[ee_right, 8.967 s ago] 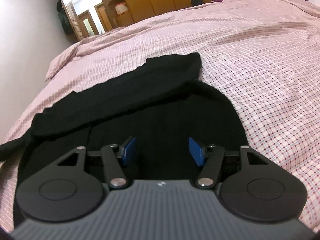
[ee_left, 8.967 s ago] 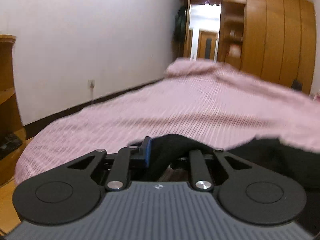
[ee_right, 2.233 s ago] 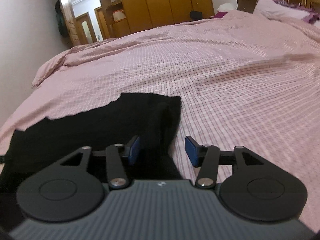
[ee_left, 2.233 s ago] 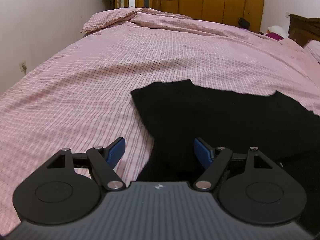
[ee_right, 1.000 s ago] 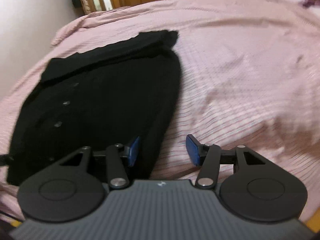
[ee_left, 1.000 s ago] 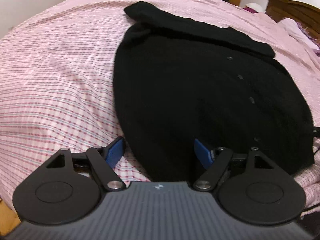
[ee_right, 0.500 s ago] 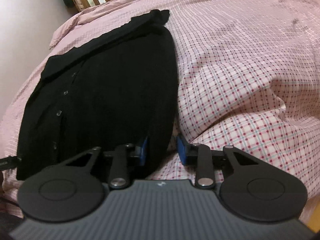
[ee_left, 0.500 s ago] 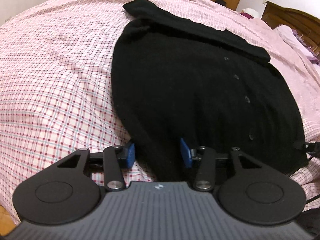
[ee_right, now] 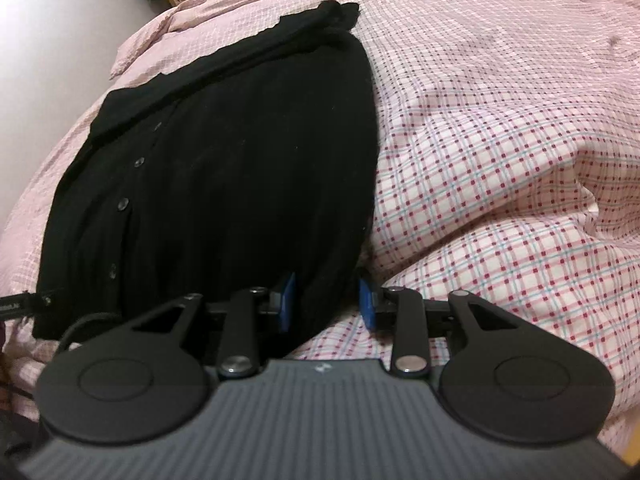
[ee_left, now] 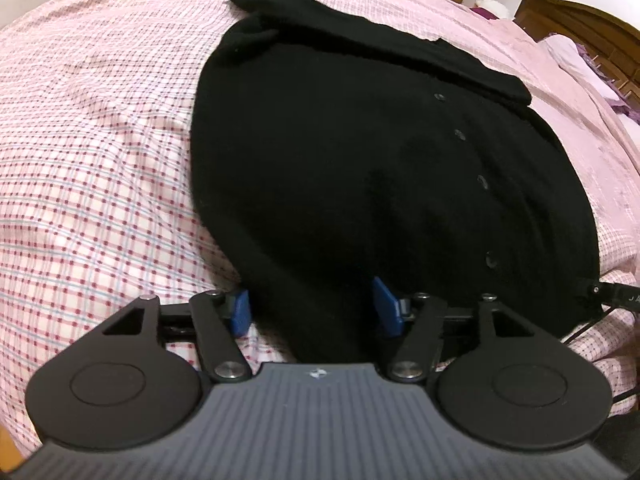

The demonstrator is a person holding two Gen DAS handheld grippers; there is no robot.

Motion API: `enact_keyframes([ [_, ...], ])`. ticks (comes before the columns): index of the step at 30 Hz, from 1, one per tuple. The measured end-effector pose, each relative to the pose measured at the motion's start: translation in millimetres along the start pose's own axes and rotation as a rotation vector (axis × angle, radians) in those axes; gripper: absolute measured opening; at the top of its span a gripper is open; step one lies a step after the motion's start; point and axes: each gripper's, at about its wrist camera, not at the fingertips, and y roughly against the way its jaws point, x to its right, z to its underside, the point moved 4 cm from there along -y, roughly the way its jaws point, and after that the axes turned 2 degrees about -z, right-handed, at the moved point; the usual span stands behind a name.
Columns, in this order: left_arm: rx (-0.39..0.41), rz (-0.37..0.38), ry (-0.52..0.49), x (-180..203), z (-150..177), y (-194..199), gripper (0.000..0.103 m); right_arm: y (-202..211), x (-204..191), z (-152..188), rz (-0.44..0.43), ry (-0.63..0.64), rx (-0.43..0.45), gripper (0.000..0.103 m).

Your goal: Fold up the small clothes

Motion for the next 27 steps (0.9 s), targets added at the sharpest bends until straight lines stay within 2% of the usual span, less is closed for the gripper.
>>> enact_keyframes([
  [3,0.034,-0.026,-0.021,7.4,5.8,-2.3,0.065,-0.6,-0.2,2.0,-0.001,0.026,-0.005,0.036],
  [13,0.038,-0.047,-0.043,14.1,8.1,-10.8,0.064,-1.5,-1.9,4.9,-0.003,0.053,0.007,0.037],
  [14,0.048,-0.053,-0.039,12.7,8.5,-10.5,0.062,-1.1,-2.1,5.3,-0.003,0.054,0.012,0.037],
  [16,0.066,-0.057,-0.020,7.2,9.1,-7.3,0.045,0.7,-1.7,5.8,-0.009,0.053,0.024,0.037],
  [18,0.073,-0.042,0.015,1.9,8.1,-5.8,0.038,2.4,-1.1,5.7,-0.020,0.049,0.033,0.032],
  [19,0.072,-0.034,0.026,-0.4,7.5,-5.9,0.037,4.4,0.5,7.0,-0.029,0.045,0.035,0.024],
  [23,0.074,-0.029,0.029,-4.2,6.6,-3.3,0.034,8.9,2.2,4.8,-0.070,0.009,0.044,0.012],
  [25,0.080,-0.006,0.048,-7.4,5.9,0.5,0.017,14.4,2.8,3.3,-0.112,-0.013,0.058,0.009],
  [27,0.084,0.036,0.088,-12.3,3.7,4.7,0.012,20.5,2.9,0.6,-0.164,-0.040,0.075,0.009],
])
